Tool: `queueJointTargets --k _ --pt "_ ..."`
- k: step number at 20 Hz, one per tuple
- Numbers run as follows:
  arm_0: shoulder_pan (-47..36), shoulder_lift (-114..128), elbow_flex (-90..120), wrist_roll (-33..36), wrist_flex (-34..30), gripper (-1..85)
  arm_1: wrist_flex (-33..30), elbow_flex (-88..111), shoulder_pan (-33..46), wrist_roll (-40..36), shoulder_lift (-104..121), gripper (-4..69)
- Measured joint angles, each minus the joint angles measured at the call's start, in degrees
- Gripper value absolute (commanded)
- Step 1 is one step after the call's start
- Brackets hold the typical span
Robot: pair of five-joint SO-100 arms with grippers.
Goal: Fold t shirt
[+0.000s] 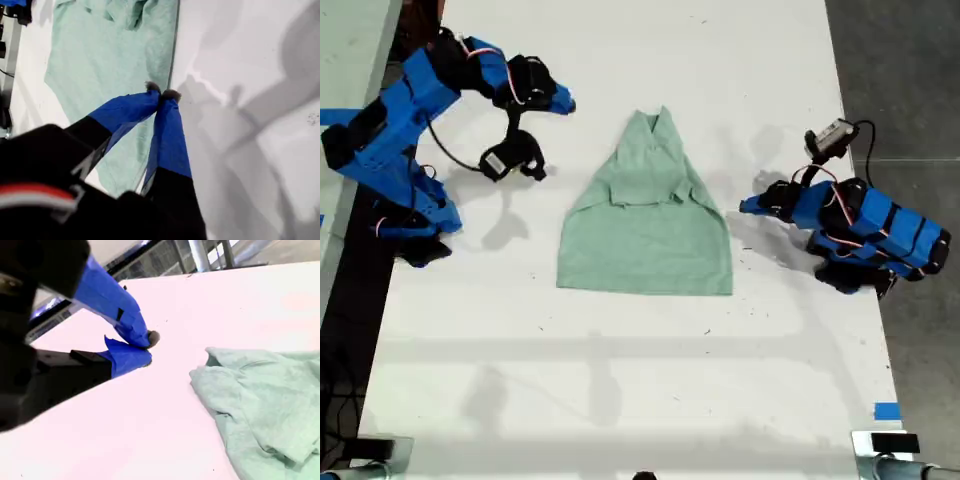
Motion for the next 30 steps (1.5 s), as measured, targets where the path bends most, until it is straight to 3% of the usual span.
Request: queueJointTargets --k 4,6,8,10,30 --pt "15.03 43.07 50.19 -9.05 -24.96 -0.2 0.00 0.00 0.00 0.00 0.00 2.0" --pt "17.58 66.62 75.41 -9.40 -30.23 -0.2 0.00 0.00 0.00 0.00 0.00 2.0" --pt "15.56 78.84 91.23 -9.40 -26.89 -0.2 0.00 0.00 0.00 0.00 0.00 2.0" --pt "16.79 81.56 92.99 -9.40 -26.81 -0.2 0.00 0.00 0.09 0.18 0.00 2.0" --pt "16.35 83.06 94.13 -9.40 -25.31 -0.2 0.00 0.00 0.00 0.53 0.00 2.0"
